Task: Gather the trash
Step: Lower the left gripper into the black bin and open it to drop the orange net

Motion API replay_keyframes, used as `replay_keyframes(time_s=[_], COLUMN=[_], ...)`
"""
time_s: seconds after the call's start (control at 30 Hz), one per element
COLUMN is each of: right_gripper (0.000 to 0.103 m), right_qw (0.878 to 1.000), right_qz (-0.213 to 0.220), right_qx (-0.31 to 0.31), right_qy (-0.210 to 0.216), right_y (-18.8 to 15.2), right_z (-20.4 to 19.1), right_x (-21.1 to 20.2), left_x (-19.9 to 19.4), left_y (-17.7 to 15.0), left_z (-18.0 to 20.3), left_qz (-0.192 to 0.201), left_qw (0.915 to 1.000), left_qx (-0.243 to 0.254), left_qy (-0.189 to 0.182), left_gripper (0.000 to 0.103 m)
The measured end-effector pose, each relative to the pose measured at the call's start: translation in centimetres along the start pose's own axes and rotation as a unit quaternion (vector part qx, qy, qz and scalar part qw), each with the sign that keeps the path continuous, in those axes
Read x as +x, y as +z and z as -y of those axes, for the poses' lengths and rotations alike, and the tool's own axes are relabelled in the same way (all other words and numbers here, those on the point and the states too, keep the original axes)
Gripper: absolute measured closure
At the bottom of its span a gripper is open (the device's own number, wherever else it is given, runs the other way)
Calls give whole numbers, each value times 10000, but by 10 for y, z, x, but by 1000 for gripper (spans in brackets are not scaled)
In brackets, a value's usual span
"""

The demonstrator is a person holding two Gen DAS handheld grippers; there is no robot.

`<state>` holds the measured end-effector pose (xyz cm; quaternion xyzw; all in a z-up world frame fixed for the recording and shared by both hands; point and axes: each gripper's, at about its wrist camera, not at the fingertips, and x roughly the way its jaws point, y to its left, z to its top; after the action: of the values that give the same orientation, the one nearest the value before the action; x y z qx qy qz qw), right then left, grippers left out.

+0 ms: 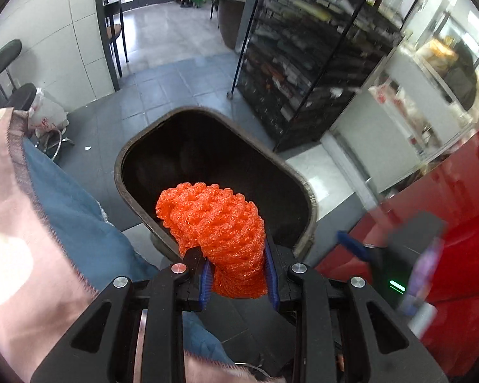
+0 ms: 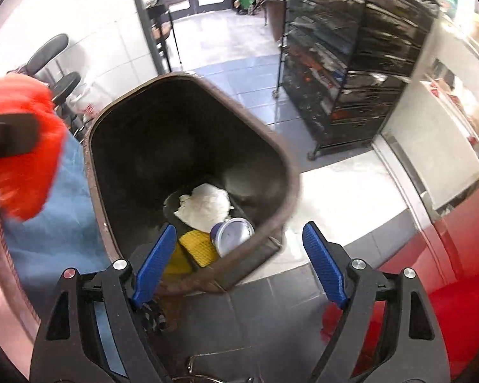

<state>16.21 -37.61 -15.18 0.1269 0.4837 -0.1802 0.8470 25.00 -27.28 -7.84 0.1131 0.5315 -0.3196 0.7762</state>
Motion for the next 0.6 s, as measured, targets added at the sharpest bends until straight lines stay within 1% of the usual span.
replay_keyframes(time_s=[0.07,0.2,0.33,0.37,0.4,0.43,0.47,0.5,0.53,0.57,0.6], right_gripper=[22,21,21,21,21,20,20,19,19,19,19], right_qw=[9999,9997,9991,9990,9989,9987,9986,9986,9985,9983,9982], right_qz=[94,188,309,331,362,386,397,393,406,435,447], right_qx=[37,133,245,261,291,311,324,333,350,373,388], right_qy=[-93,-120,-128,-124,-110,-98,-100,-106,-108,-106,-97], right_y=[-5,-10,-13,-13,-14,-14,-13,-12,-12,-13,-13], right_z=[6,17,25,26,28,30,30,31,32,33,34], right_x=[-8,-18,-27,-29,-31,-32,-32,-32,-33,-34,-34], left_x=[10,29,41,43,44,44,44,41,38,37,35], left_y=[3,6,5,6,6,6,7,7,6,7,7], left_z=[4,4,5,6,5,3,3,2,2,2,3], left_qz=[-100,-363,-415,-416,-429,-434,-405,-328,-229,-189,-140], left_qw=[9998,9992,9988,9988,9988,9988,9990,9993,9996,9996,9997], left_qx=[125,133,235,235,225,215,196,175,180,204,209], left_qy=[134,132,125,92,20,-30,-45,-50,-63,-74,-76], left_gripper=[77,77,76,71,60,53,37,33,33,31,25])
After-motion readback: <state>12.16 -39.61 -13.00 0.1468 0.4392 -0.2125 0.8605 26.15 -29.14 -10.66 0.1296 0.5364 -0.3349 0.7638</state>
